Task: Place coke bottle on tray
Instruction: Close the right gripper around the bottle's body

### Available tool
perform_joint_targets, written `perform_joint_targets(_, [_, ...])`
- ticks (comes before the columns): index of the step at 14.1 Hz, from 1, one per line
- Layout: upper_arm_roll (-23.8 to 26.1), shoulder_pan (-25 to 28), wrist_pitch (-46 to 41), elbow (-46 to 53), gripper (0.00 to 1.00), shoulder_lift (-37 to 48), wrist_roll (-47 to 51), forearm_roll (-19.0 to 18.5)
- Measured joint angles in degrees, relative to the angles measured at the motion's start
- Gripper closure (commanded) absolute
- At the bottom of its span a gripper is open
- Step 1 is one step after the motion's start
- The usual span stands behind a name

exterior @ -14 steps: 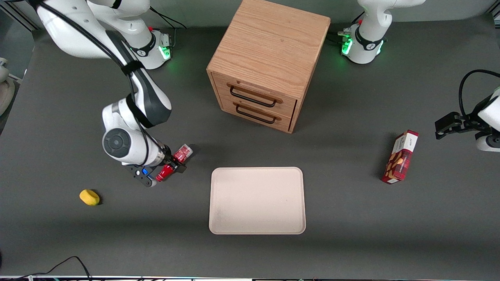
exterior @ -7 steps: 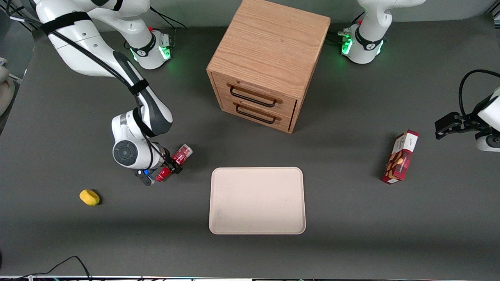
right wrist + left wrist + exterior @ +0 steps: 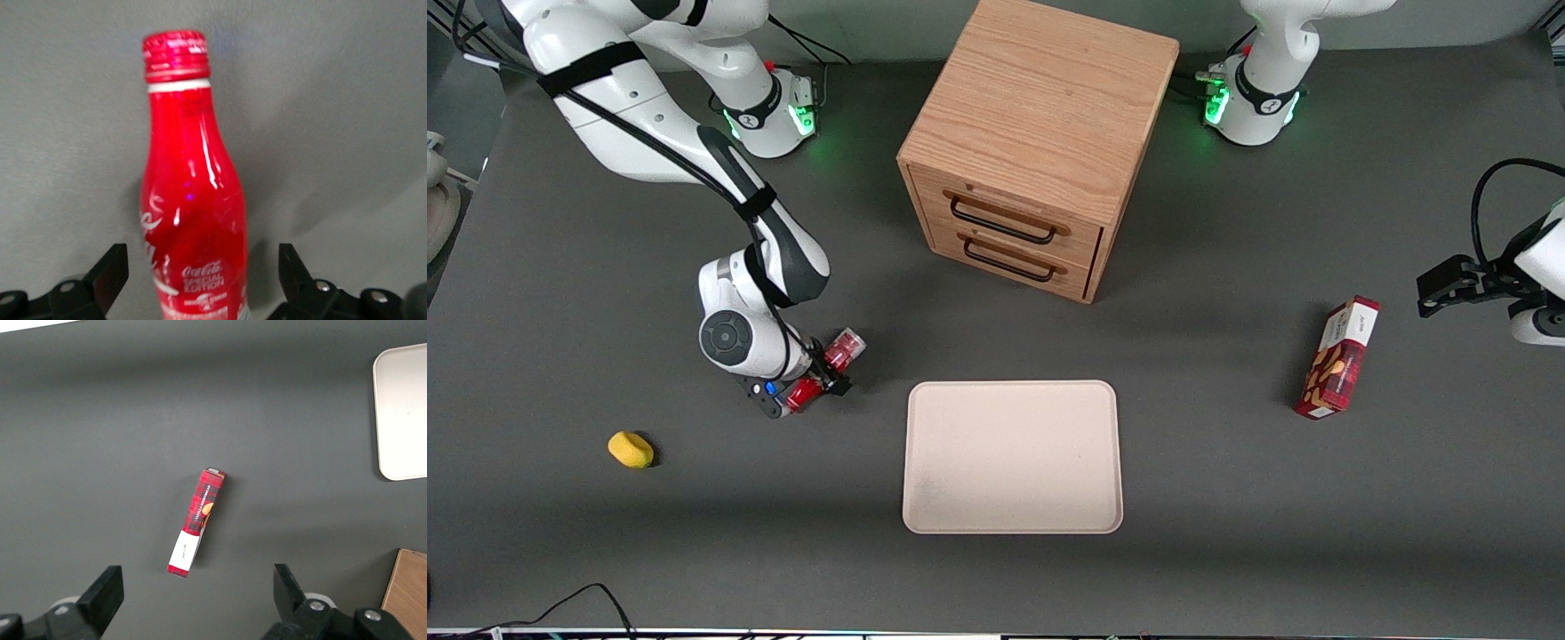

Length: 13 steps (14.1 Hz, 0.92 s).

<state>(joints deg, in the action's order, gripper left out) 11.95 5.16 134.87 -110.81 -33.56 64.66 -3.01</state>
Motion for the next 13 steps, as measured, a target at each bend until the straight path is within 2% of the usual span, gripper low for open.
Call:
perform_joint_targets(1, [0.00, 0.03, 0.28, -0.25, 0.42, -0.11, 0.05, 0.00])
perform_joint_targets(3, [0.02, 0.04, 0.35, -0.24, 0.68, -0.12, 0.06, 0.00])
perform_joint_targets(5, [0.03, 0.05, 0.60, -0.08, 0.83, -0.07, 0.07, 0.00])
perform_joint_targets(6, [0.06, 0.05, 0.77, -0.01, 0.87, 0.12, 0.08, 0.00])
perform_joint_targets(8, [0.15, 0.07, 0.38, 0.92, 0.89, 0.76, 0.08, -0.11])
perform_joint_targets(13, [1.91, 0.18, -12.35, 14.76, 0.89, 3.54, -1.17, -0.62])
